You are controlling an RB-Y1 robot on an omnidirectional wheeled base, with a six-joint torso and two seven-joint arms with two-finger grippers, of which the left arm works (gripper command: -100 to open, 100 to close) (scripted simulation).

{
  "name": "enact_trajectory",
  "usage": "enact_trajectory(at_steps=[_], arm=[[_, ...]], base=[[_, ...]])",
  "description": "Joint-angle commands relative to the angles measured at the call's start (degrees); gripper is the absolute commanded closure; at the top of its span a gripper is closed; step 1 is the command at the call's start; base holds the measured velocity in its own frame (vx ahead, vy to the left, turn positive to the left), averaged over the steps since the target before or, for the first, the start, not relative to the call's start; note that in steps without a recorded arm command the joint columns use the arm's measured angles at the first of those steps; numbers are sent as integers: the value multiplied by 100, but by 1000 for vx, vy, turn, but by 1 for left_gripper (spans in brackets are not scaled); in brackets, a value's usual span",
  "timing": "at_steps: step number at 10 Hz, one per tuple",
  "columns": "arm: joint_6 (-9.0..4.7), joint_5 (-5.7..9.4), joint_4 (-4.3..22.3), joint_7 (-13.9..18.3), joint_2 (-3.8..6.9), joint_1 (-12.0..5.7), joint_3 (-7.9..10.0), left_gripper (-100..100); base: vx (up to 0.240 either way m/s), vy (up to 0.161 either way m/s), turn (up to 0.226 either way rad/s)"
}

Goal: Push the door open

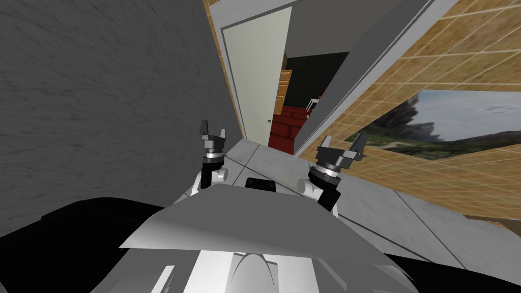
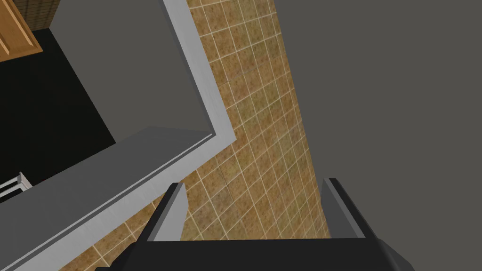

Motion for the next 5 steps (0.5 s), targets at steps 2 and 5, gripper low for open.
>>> enact_trajectory(at_steps=[2, 5], arm=[[-64, 8, 294, -10, 75, -112, -35, -100], [-135, 17, 613, -21, 143, -234, -74, -100]], base=[[105, -5, -4], [117, -7, -4]])
